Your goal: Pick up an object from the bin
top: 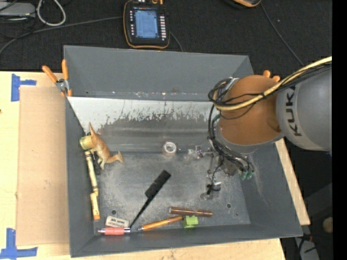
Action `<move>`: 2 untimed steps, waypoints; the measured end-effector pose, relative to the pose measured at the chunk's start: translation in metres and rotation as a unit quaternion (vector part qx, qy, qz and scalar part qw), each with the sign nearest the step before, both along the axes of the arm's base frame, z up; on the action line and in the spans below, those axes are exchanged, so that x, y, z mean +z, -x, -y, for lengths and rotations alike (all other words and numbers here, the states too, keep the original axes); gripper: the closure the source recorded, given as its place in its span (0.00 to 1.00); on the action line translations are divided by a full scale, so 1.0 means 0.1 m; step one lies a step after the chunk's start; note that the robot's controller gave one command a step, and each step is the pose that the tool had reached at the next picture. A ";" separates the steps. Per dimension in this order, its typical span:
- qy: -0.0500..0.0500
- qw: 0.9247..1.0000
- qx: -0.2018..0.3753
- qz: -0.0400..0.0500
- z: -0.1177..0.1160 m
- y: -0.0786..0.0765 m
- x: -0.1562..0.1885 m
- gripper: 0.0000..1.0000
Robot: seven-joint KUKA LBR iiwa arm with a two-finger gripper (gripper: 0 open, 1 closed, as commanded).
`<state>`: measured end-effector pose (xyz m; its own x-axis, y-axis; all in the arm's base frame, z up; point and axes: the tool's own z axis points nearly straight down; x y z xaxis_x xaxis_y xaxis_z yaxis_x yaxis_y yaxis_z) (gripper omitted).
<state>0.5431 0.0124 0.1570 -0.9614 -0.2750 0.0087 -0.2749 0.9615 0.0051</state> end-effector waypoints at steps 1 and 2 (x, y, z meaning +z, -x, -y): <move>0.001 1.000 0.022 0.006 -0.17 -0.74 0.02 0.00; -0.001 0.984 0.180 0.001 -0.30 0.24 -0.06 0.00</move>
Offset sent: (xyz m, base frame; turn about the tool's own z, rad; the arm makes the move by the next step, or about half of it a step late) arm -0.0489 0.0326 -0.0064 -0.4438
